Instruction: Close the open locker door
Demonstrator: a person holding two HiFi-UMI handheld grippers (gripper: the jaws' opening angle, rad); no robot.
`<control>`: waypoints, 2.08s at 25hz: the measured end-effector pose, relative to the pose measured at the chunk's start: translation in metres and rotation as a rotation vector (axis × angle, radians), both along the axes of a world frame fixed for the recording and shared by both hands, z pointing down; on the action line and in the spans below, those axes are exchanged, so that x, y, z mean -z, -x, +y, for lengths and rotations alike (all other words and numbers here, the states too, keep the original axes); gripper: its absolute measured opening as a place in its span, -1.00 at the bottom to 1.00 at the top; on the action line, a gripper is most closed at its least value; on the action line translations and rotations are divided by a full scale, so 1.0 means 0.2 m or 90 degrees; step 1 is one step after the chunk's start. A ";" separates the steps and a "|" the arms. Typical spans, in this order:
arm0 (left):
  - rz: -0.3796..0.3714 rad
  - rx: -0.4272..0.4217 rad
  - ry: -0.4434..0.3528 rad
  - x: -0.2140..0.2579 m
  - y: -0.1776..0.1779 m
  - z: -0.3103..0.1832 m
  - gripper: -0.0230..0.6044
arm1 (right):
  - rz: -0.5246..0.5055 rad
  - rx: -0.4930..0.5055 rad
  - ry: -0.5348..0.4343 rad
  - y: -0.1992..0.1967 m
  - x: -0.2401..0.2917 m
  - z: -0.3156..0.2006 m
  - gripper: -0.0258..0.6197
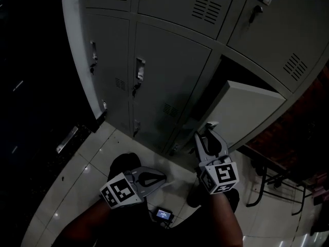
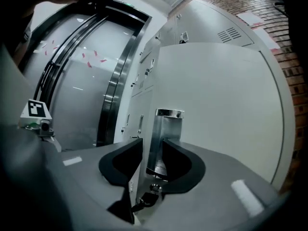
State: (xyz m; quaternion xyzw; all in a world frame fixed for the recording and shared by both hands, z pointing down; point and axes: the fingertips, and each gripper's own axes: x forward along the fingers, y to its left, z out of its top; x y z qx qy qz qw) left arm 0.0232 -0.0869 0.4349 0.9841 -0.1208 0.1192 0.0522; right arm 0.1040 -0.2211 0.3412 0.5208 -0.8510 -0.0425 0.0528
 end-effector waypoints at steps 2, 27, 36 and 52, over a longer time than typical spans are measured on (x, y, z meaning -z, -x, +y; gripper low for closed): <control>0.000 0.002 0.000 0.00 0.01 0.00 -0.89 | 0.009 -0.010 0.009 0.01 -0.01 -0.08 -0.51; -0.005 -0.001 -0.002 0.00 0.01 0.00 -0.89 | -0.024 -0.058 0.062 -0.18 -0.13 -0.33 -0.55; -0.009 0.001 -0.003 0.00 0.01 -0.01 -0.89 | -0.033 0.046 0.083 -0.07 -0.24 0.16 -0.73; -0.021 0.001 -0.007 -0.02 0.00 -0.01 -0.89 | -0.043 0.131 0.078 -0.17 -0.32 0.95 -0.88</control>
